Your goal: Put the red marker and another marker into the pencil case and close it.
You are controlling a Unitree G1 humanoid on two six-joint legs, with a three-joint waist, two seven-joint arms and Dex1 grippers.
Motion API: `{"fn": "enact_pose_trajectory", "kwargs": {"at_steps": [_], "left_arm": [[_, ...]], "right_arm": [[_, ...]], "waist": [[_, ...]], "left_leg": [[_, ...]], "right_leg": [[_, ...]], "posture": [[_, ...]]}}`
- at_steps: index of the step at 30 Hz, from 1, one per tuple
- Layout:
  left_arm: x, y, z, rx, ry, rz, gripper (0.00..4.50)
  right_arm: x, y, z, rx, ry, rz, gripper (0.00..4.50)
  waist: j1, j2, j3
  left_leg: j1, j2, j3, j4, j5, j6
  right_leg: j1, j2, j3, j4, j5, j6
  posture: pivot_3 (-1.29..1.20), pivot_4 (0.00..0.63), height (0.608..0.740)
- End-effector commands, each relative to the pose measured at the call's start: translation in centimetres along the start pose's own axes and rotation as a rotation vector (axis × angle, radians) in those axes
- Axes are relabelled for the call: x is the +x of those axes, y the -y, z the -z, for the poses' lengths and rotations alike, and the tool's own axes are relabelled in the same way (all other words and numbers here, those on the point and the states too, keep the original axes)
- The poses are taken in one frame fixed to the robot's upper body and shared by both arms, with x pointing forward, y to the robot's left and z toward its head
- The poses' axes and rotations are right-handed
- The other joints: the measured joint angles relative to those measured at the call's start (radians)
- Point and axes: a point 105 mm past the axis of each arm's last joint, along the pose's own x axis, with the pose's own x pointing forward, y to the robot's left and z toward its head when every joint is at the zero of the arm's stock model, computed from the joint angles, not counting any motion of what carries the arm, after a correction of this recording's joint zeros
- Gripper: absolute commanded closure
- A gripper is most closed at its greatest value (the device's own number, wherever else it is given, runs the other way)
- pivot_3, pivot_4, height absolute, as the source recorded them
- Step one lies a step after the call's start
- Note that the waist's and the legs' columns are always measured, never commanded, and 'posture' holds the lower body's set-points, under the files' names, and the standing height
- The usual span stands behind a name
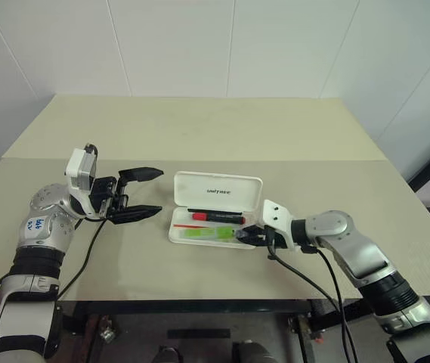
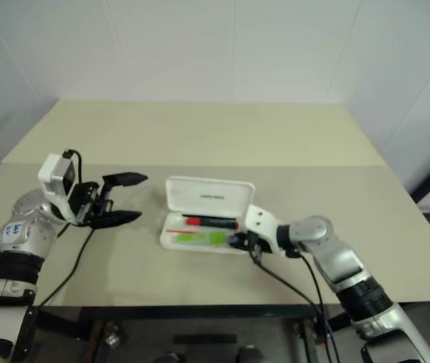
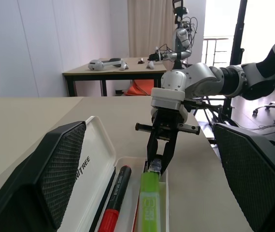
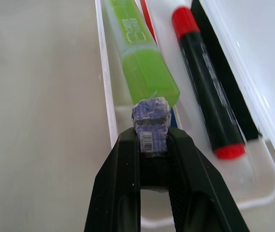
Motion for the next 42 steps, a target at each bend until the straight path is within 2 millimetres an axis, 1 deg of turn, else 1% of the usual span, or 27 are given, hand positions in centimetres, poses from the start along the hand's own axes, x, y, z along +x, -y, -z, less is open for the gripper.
{"fn": "enact_pose_trajectory", "kwargs": {"at_steps": [1, 4, 7, 10, 17, 25, 27, 30, 33, 37, 42], "left_arm": [[0.1, 1.2, -0.7, 0.041, 0.001, 0.119, 0.00], [0.3, 1.1, -0.6, 0.042, 0.003, 0.121, 0.00], [0.4, 1.1, -0.6, 0.042, 0.004, 0.122, 0.00], [0.4, 1.1, -0.5, 0.042, 0.002, 0.120, 0.00], [0.4, 1.1, -0.4, 0.041, -0.001, 0.118, 0.00], [0.5, 1.0, -0.3, 0.041, 0.000, 0.117, 0.00], [0.5, 1.0, -0.3, 0.041, 0.000, 0.118, 0.00], [0.4, 1.0, -0.3, 0.041, -0.002, 0.116, 0.00], [0.4, 1.0, -0.3, 0.042, -0.004, 0.113, 0.00], [0.3, 1.0, -0.2, 0.045, -0.008, 0.109, 0.00], [0.3, 0.9, -0.1, 0.051, -0.013, 0.104, 0.00]], "right_arm": [[0.2, 0.7, -2.0, -0.067, 0.044, 0.017, 4.12], [0.4, 0.7, -2.0, -0.063, 0.044, 0.016, 4.12], [0.3, 0.3, -1.4, -0.053, 0.030, 0.008, 4.12], [-0.2, -0.1, -0.7, -0.040, 0.008, 0.001, 4.12], [-1.4, -0.2, 0.7, -0.025, -0.038, 0.012, 4.12], [-1.3, 0.1, 0.4, -0.033, -0.026, 0.020, 4.12], [-1.3, 0.3, 0.3, -0.038, -0.025, 0.030, 3.37], [-1.3, 0.3, 0.4, -0.040, -0.027, 0.028, 2.44], [-1.5, 0.4, 0.4, -0.045, -0.033, 0.026, 1.36], [-1.8, 0.5, -0.1, -0.061, -0.028, 0.028, 0.04], [-2.1, 1.2, -0.8, -0.080, -0.016, 0.059, 0.04]], "waist": [[0.000, 0.000, 0.000], [0.001, 0.000, 0.000], [0.002, 0.000, 0.000], [0.002, 0.000, 0.000], [0.001, 0.000, 0.000], [0.001, 0.000, 0.000], [0.001, 0.000, 0.000], [0.001, 0.000, 0.000], [0.001, 0.000, 0.000], [0.001, 0.000, 0.000], [0.001, 0.000, 0.000]], "left_leg": [[0.000, 0.000, 0.000, 0.000, 0.000, 0.000], [0.000, 0.000, 0.000, 0.000, 0.000, 0.000], [0.000, 0.000, 0.000, 0.000, 0.000, 0.000], [0.000, 0.000, 0.000, 0.000, 0.000, 0.000], [0.000, 0.000, 0.000, 0.000, 0.000, 0.000], [0.000, 0.000, 0.000, 0.000, 0.000, 0.000], [0.000, 0.000, 0.000, 0.000, 0.000, 0.000], [0.000, 0.000, 0.000, 0.000, 0.000, 0.000], [0.000, 0.000, 0.000, 0.000, 0.000, 0.000], [0.000, 0.000, 0.000, 0.000, 0.000, 0.000], [0.000, 0.000, 0.000, 0.000, 0.000, 0.000]], "right_leg": [[0.000, 0.000, 0.000, 0.000, 0.000, 0.000], [0.000, 0.000, 0.000, 0.000, 0.000, 0.000], [0.000, 0.000, 0.000, 0.000, 0.000, 0.000], [0.000, 0.000, 0.000, -0.001, 0.000, 0.000], [0.000, -0.001, 0.000, 0.000, 0.000, 0.000], [0.000, -0.001, 0.000, 0.000, 0.000, 0.000], [0.000, -0.001, 0.000, 0.000, 0.000, 0.000], [0.000, -0.001, 0.000, 0.000, 0.000, 0.000], [0.000, -0.001, 0.000, 0.000, 0.000, 0.000], [0.000, -0.001, 0.000, 0.000, 0.000, 0.000], [0.000, -0.001, 0.000, 0.000, 0.000, 0.000]], "posture": [[0.00, 0.150, 0.740], [0.00, 0.150, 0.740], [0.00, 0.150, 0.740], [0.00, 0.150, 0.740], [0.00, 0.150, 0.740], [0.00, 0.150, 0.740], [0.00, 0.150, 0.740], [0.00, 0.150, 0.740], [0.00, 0.150, 0.740], [0.00, 0.150, 0.740], [0.00, 0.150, 0.740]]}}
